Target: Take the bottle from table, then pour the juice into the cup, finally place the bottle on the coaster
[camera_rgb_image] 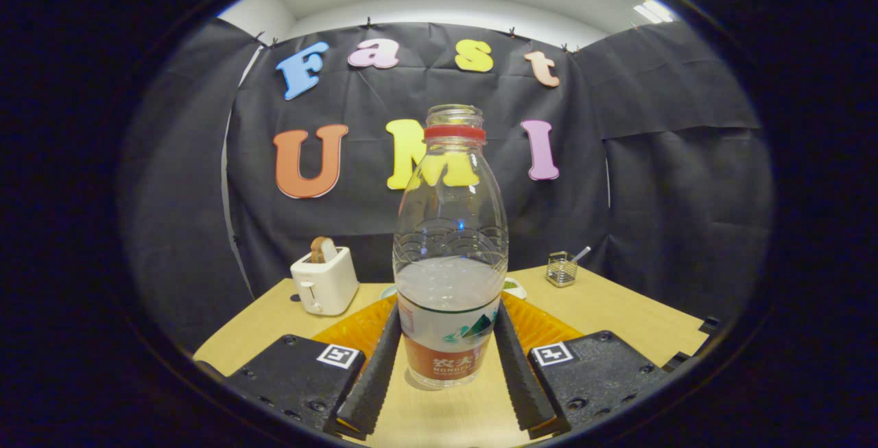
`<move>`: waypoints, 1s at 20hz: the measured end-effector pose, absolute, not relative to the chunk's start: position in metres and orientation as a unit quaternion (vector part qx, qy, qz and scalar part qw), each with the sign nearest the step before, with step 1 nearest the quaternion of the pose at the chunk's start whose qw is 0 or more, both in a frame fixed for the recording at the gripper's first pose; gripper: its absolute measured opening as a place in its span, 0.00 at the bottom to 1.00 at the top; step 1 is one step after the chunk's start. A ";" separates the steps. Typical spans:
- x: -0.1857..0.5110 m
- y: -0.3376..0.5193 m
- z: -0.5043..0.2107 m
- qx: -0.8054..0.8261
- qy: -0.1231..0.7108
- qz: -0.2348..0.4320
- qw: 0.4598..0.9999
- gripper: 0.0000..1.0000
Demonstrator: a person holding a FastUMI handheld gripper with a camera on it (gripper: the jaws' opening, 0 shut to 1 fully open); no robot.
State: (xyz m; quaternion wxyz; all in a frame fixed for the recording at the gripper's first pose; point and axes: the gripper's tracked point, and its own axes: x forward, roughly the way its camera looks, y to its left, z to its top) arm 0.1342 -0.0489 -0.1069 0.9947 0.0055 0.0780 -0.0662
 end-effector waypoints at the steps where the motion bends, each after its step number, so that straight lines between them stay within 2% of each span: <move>1: 0.142 -0.049 -0.117 0.000 0.083 -0.063 0.995 0.77; 10: 0.216 -0.041 -0.205 -0.001 0.131 -0.031 0.991 0.77; 20: 0.235 -0.031 -0.268 0.006 0.140 -0.011 0.990 0.80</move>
